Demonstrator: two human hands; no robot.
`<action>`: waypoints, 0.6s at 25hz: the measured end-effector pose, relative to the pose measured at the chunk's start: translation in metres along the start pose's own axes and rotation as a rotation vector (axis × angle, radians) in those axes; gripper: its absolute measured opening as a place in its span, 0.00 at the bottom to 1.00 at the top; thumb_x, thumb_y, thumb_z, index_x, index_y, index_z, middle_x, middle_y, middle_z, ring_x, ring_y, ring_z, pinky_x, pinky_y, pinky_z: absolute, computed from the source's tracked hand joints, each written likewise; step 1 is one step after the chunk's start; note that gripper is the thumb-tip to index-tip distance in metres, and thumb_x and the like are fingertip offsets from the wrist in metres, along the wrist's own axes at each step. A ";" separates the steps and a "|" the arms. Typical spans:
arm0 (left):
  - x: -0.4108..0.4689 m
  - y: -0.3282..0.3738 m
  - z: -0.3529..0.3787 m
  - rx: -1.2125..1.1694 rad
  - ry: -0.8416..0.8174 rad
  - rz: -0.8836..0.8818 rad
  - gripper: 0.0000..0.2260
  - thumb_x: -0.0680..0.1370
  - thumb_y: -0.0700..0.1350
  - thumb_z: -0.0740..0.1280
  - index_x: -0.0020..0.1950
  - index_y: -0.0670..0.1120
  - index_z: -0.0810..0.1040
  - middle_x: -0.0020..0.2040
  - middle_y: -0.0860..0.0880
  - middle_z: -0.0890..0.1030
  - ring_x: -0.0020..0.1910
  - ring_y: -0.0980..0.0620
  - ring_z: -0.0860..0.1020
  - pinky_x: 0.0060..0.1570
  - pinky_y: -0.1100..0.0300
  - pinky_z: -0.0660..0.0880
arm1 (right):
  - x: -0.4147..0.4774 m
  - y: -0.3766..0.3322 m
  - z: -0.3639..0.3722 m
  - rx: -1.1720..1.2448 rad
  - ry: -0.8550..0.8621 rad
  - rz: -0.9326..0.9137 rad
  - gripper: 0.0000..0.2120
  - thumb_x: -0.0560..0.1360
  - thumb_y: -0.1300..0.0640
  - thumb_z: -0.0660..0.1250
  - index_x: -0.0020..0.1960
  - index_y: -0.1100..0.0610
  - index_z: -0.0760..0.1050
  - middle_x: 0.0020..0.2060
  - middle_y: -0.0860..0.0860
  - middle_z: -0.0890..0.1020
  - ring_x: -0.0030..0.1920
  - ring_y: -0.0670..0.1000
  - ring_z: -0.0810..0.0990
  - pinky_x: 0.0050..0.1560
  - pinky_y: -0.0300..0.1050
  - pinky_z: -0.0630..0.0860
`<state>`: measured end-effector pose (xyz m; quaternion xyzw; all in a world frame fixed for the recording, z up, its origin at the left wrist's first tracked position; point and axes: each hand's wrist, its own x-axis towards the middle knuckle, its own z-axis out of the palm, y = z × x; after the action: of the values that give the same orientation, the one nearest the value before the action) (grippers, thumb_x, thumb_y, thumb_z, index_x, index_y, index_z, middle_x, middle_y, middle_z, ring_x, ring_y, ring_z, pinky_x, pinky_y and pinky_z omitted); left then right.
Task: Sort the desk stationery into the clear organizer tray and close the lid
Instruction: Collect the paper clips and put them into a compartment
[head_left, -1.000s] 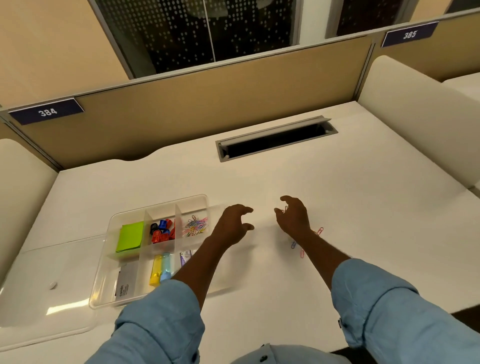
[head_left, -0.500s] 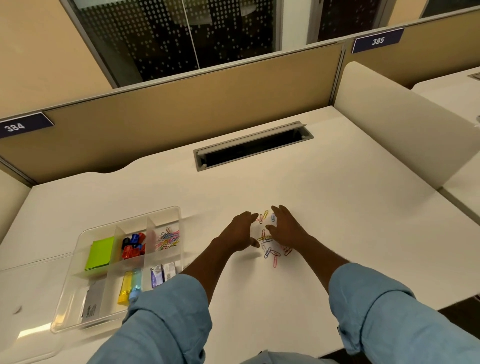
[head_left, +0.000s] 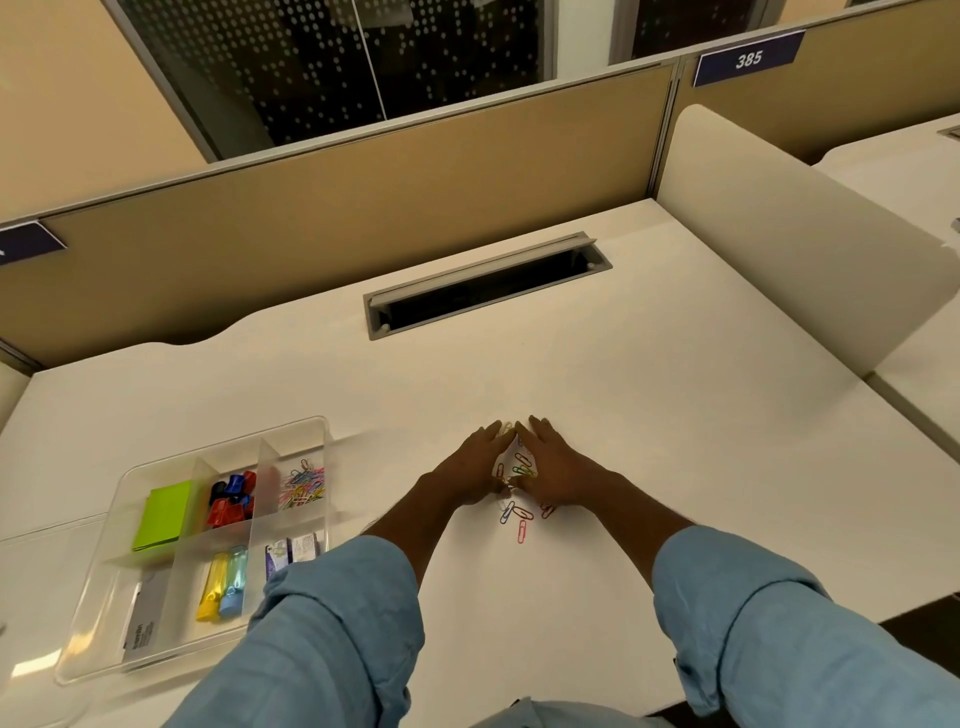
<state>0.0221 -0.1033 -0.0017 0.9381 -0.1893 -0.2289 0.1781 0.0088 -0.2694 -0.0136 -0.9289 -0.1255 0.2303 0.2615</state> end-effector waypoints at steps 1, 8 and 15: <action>0.001 -0.001 0.003 0.020 0.017 0.024 0.38 0.72 0.45 0.72 0.76 0.46 0.54 0.77 0.42 0.55 0.75 0.44 0.55 0.72 0.57 0.52 | 0.000 0.003 0.003 -0.043 -0.006 -0.028 0.42 0.76 0.43 0.63 0.78 0.58 0.43 0.77 0.56 0.43 0.77 0.56 0.39 0.77 0.52 0.45; -0.005 -0.014 0.026 0.039 0.158 0.035 0.20 0.81 0.44 0.57 0.74 0.48 0.62 0.77 0.47 0.57 0.76 0.50 0.54 0.74 0.59 0.53 | -0.007 0.008 0.033 -0.239 0.139 -0.146 0.26 0.83 0.55 0.51 0.77 0.58 0.48 0.78 0.56 0.48 0.78 0.55 0.44 0.76 0.47 0.40; -0.023 -0.016 0.054 0.118 0.451 -0.012 0.16 0.80 0.44 0.59 0.67 0.43 0.72 0.68 0.48 0.72 0.67 0.55 0.68 0.68 0.64 0.60 | -0.022 0.000 0.051 -0.335 0.242 -0.140 0.24 0.80 0.67 0.51 0.75 0.62 0.56 0.76 0.57 0.59 0.77 0.54 0.54 0.74 0.43 0.55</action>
<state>-0.0195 -0.0924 -0.0445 0.9754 -0.1523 -0.0032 0.1592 -0.0352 -0.2555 -0.0444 -0.9693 -0.1939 0.0743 0.1319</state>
